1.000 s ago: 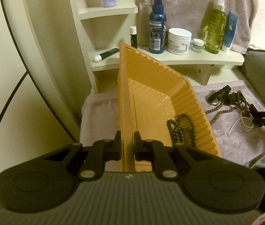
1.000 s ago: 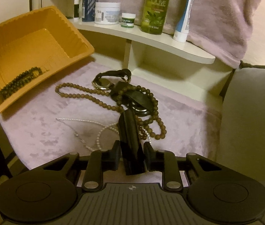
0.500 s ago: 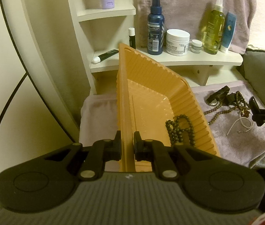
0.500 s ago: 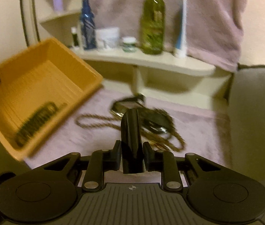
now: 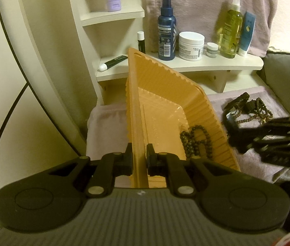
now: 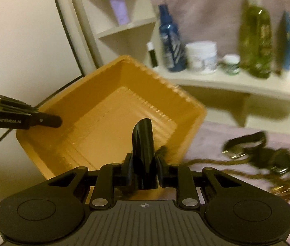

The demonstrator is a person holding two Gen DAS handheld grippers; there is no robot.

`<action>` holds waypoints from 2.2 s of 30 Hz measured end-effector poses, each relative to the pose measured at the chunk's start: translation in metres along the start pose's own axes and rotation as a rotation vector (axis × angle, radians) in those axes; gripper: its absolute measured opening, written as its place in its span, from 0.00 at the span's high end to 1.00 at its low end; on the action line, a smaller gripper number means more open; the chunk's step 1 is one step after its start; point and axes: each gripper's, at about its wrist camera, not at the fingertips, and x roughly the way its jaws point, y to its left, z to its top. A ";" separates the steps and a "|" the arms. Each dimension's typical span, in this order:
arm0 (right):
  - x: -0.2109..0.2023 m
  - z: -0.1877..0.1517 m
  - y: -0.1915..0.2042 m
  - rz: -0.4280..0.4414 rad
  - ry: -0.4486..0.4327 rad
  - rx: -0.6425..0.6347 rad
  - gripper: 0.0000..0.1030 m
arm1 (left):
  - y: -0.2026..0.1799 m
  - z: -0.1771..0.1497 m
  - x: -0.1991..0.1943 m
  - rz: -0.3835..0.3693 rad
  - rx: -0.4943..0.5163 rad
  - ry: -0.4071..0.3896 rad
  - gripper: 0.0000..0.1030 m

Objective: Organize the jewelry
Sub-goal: 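Carry the black case to the tray and release it with the right gripper, then move the right gripper back to the jewelry and pinch a small charm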

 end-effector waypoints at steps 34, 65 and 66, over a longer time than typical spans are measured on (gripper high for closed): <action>0.000 -0.017 -0.011 -0.106 -0.034 0.093 0.43 | -0.002 0.000 0.000 -0.004 0.004 -0.008 0.90; -0.103 -0.075 -0.116 -0.618 -0.117 0.095 0.43 | -0.002 0.000 -0.001 0.000 0.002 -0.007 0.90; -0.100 -0.074 -0.117 -0.621 -0.115 0.088 0.44 | -0.002 0.000 -0.001 0.001 0.002 -0.006 0.90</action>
